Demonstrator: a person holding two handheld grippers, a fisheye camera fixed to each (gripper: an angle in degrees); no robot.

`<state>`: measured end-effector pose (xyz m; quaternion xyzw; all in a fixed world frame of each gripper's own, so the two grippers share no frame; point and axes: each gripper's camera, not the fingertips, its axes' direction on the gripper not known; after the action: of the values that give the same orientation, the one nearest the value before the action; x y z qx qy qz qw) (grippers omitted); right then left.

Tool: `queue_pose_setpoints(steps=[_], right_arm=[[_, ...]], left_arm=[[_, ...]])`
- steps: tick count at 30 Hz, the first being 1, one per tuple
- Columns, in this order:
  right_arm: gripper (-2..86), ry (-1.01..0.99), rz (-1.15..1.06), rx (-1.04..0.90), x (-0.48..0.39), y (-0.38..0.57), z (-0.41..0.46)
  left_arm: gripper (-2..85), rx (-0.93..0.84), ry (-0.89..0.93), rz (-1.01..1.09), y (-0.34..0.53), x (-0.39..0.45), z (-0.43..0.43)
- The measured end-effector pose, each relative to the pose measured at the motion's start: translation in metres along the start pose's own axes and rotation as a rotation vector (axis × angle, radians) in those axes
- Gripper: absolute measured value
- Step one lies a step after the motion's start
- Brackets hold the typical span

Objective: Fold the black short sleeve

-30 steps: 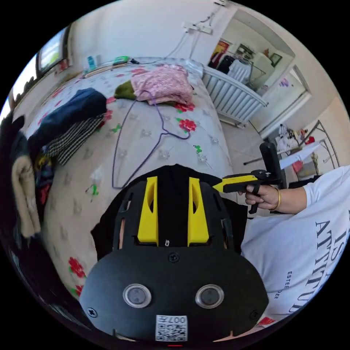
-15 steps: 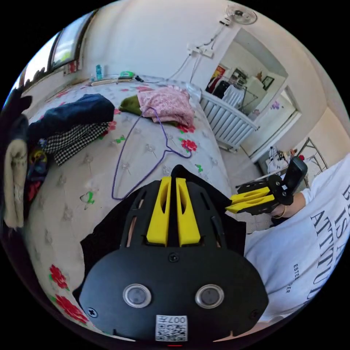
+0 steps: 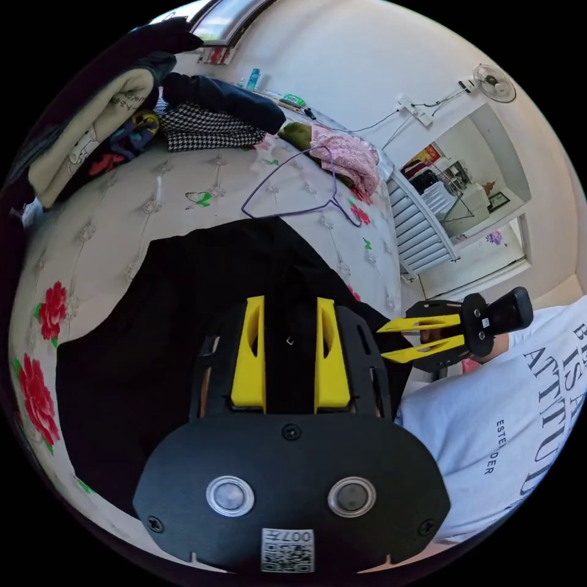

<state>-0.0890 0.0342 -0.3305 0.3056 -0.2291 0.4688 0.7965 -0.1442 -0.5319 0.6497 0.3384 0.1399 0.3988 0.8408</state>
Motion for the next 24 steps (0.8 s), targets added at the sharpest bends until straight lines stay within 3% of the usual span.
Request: queue_pose_setpoints(steps=[3, 8, 14, 20, 24], right_arm=[[2.6, 0.019, 0.099, -0.012, 0.008, -0.008, 0.014], [1.9, -0.006, 0.17, -0.145, 0.007, -0.01, 0.078], [0.3, -0.053, 0.021, -0.002, -0.011, 0.001, 0.046], [1.1, -0.182, -0.006, -0.177, -0.011, -0.005, 0.097], [2.2, -0.206, 0.032, -0.107, 0.002, -0.016, 0.086]], left_arm=[[4.7, -0.112, -0.089, 0.053, -0.021, 0.011, 0.028], [-0.6, -0.102, -0.168, 0.075, -0.023, 0.019, 0.015], [-0.9, 0.014, -0.176, 0.082, 0.006, 0.023, -0.045], [-0.5, -0.042, -0.175, -0.047, 0.02, -0.008, -0.037], [2.5, 0.015, -0.108, -0.123, 0.014, -0.012, -0.07]])
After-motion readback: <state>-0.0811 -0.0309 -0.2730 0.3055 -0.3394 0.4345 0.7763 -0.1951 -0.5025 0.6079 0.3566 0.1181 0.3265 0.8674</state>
